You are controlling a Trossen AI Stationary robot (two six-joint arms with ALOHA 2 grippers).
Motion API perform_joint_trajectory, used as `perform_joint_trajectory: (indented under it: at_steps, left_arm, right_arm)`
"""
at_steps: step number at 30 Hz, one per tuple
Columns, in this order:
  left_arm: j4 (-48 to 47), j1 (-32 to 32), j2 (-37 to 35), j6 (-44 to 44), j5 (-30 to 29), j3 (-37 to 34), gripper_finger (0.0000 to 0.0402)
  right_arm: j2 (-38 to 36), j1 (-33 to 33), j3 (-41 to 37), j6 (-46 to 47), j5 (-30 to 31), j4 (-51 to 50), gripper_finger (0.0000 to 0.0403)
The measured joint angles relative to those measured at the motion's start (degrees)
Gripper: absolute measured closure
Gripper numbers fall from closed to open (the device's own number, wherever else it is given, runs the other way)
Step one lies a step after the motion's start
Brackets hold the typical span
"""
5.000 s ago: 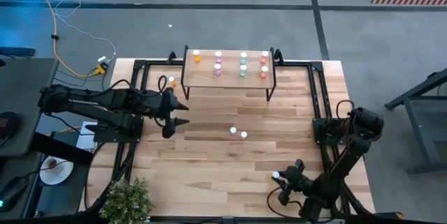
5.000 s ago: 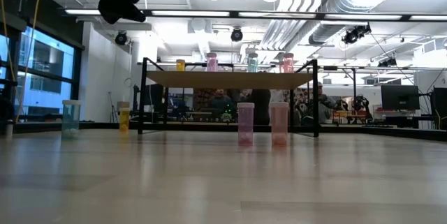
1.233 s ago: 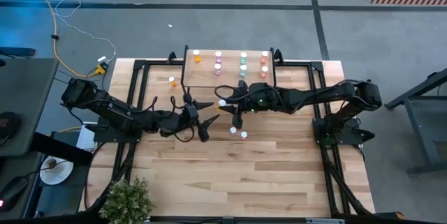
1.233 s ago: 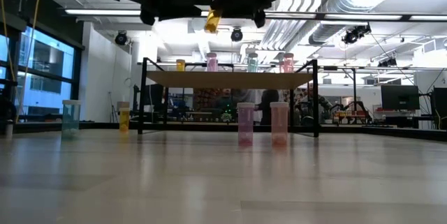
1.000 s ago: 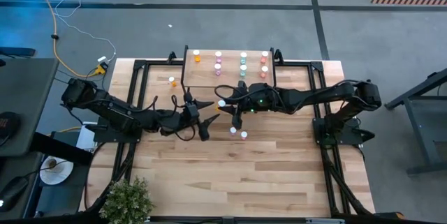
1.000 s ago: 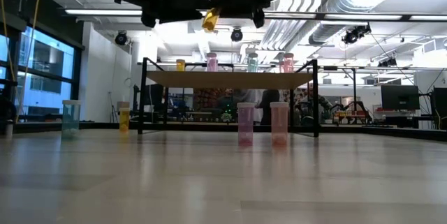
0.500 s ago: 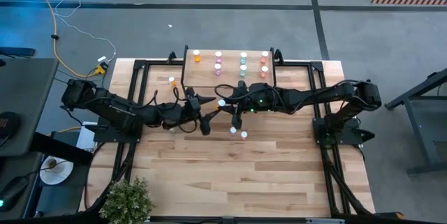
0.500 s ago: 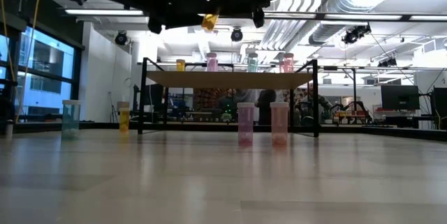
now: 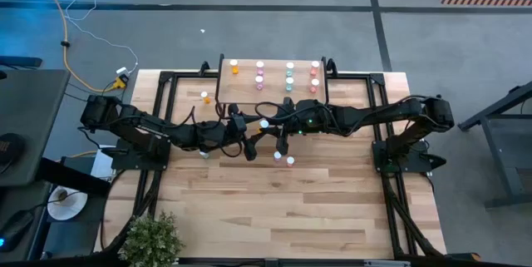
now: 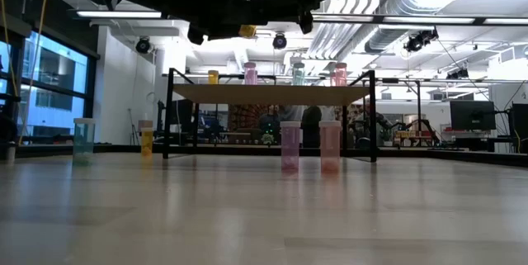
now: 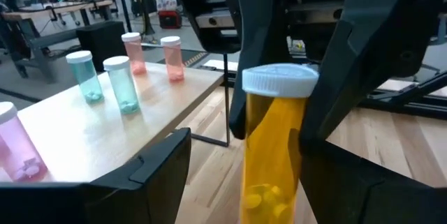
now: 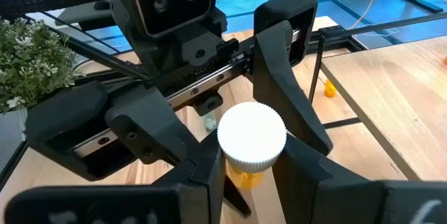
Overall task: Pick and place medicine bottles onto shelf by color
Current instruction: Put the bottom orange pill bottle on the shelf aligned with the other orange pill bottle
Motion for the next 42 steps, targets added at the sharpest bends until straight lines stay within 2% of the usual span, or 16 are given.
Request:
perform_joint_trajectory:
  at_steps: [9,19,28,42]
  left_arm:
    - [-0.1,0.0,-0.3,0.9,-0.1,0.0,0.0174]
    - [0.0,0.0,-0.3,0.9,1.5,0.0,0.0246]
    - [0.1,-0.2,-0.3,0.9,1.9,-0.1,0.0287]
    - [0.1,-0.3,-0.4,1.6,1.9,-0.1,0.0303]
  right_arm:
    - [-0.1,0.0,0.0,0.0,0.0,-1.0,0.0315]
    - [-0.1,-0.1,0.0,0.0,0.5,-1.7,0.0315]
    - [-0.1,-0.1,0.0,0.0,0.6,-1.9,0.0315]
    - [-0.1,-0.1,0.0,-0.6,0.6,-1.9,0.0311]
